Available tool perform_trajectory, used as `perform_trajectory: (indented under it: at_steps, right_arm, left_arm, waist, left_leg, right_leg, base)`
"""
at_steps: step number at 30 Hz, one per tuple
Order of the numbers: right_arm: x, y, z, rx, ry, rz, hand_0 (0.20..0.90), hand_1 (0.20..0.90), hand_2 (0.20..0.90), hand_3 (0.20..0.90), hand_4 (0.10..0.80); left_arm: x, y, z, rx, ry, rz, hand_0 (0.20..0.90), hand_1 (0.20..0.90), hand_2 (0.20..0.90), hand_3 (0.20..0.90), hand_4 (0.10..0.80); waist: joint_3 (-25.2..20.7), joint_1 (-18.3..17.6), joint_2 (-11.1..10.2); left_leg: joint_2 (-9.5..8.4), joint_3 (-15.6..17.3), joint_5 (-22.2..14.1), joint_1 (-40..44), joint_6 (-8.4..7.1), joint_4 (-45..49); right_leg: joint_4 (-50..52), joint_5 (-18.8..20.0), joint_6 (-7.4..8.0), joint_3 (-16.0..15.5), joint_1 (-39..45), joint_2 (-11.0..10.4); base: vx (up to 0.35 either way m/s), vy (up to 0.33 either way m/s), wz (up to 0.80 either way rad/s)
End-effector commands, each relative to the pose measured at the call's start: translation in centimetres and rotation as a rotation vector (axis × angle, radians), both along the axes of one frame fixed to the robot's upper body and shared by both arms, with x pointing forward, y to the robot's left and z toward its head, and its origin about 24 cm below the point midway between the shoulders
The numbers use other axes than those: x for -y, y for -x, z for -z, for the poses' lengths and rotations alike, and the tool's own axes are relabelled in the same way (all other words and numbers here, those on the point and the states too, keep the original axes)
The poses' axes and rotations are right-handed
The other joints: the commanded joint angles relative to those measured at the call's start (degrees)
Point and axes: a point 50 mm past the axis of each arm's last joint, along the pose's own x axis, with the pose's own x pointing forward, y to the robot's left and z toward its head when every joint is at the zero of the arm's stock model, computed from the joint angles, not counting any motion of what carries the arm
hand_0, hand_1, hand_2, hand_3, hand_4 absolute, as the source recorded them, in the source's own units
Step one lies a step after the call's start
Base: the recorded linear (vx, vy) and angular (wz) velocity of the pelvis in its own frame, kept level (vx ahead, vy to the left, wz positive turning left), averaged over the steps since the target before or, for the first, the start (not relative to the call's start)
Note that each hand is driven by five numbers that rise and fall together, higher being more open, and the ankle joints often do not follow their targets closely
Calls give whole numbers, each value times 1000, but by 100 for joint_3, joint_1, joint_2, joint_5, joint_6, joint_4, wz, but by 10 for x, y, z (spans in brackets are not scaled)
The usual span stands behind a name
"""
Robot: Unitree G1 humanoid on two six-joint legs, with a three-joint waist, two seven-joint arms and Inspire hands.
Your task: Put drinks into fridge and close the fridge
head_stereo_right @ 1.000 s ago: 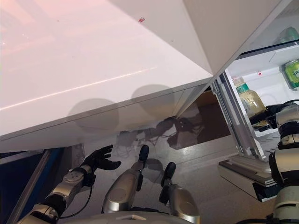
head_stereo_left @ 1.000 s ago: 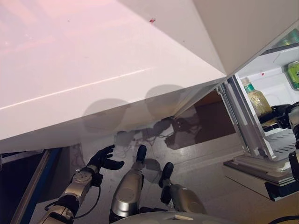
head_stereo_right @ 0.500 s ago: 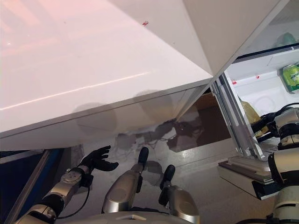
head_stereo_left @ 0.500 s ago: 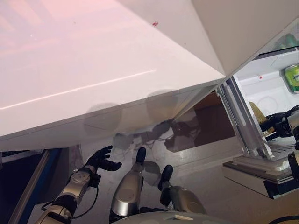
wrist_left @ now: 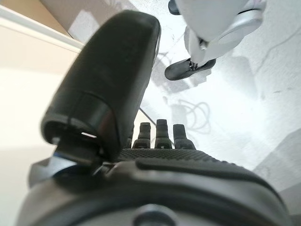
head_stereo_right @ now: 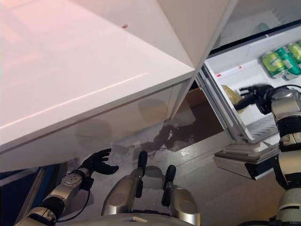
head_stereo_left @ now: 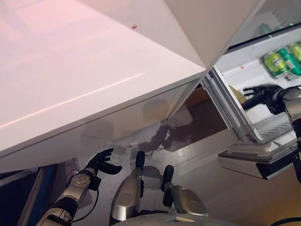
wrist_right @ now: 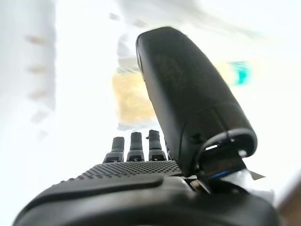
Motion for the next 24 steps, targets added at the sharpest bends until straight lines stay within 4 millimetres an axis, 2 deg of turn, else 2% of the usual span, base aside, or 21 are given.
perform_trajectory:
  at_steps: [1, 2, 4, 5, 8, 10, 12, 16, 20, 24]
  right_arm:
    - [19, 21, -49, 330, 124, 83, 900, 900, 900, 900, 800]
    - [16, 25, -59, 428, 104, 81, 900, 900, 900, 900, 800]
    - [18, 32, -64, 550, 16, 119, 900, 900, 900, 900, 800]
    - [20, 38, -65, 640, -20, 145, 900, 900, 900, 900, 800]
    - [25, 49, -58, 767, -129, 218, 900, 900, 900, 900, 800]
    - [34, 63, -48, 915, -234, 328, 900, 900, 900, 900, 800]
    - [42, 74, -27, 1005, -313, 460, 900, 900, 900, 900, 800]
    - [47, 84, -4, 1069, -333, 612, 900, 900, 900, 900, 800]
    - [52, 91, 23, 1114, -522, 752, 900, 900, 900, 900, 800]
    - [54, 92, 43, 1106, -670, 810, 900, 900, 900, 900, 800]
  left_arm:
    - [-9, 34, 18, -84, -52, -9, 900, 900, 900, 900, 800]
    - [-8, 36, 20, -91, -52, -9, 900, 900, 900, 900, 800]
    - [-6, 40, 23, -104, -48, -8, 900, 900, 900, 900, 800]
    - [-5, 41, 25, -112, -44, -8, 900, 900, 900, 900, 800]
    - [0, 45, 29, -128, -39, -3, 900, 900, 900, 900, 800]
    - [6, 50, 33, -146, -26, 5, 900, 900, 900, 900, 800]
    - [13, 53, 38, -166, -16, 22, 900, 900, 900, 900, 800]
    - [20, 57, 42, -193, -10, 45, 900, 900, 900, 900, 800]
    - [26, 65, 46, -216, 4, 58, 900, 900, 900, 900, 800]
    - [28, 71, 49, -236, 2, 59, 900, 900, 900, 900, 800]
  waist:
    - [-1099, -202, -282]
    - [-1178, -252, -280]
    - [-1303, -349, -268]
    - [-1387, -418, -254]
    - [-1516, -503, -231]
    - [-1637, -586, -180]
    - [-1741, -634, -116]
    - [-1819, -673, -47]
    - [-1879, -658, 12]
    - [-1858, -622, 42]
  left_leg:
    - [-137, 352, -1227, 113, 113, 568]
    - [-127, 391, -1253, 158, 116, 561]
    - [-116, 461, -1299, 229, 118, 548]
    - [-115, 495, -1327, 268, 122, 538]
    - [-107, 563, -1370, 353, 128, 506]
    - [-104, 632, -1420, 438, 129, 492]
    - [-108, 686, -1475, 509, 139, 488]
    - [-111, 720, -1545, 573, 163, 536]
    - [-135, 702, -1663, 640, 202, 678]
    - [-149, 673, -1776, 615, 237, 928]
  right_leg:
    - [633, -170, 365, 226, -484, -21]
    - [625, -184, 375, 269, -455, -12]
    - [614, -205, 395, 328, -415, -5]
    - [598, -214, 407, 374, -394, 5]
    - [567, -229, 422, 445, -348, 15]
    - [542, -241, 443, 499, -298, 13]
    - [523, -269, 453, 553, -250, 6]
    - [552, -326, 445, 614, -198, -12]
    - [601, -389, 412, 639, -112, -49]
    - [769, -492, 359, 618, -88, -92]
  base:
    - [24, 49, -30]
    - [28, 39, -28]
    - [36, 37, -28]
    - [50, 33, -24]
    - [57, 26, -14]
    - [79, 24, -23]
    - [69, 12, -21]
    - [54, -12, -17]
    - [100, -32, -15]
    - [86, -45, -4]
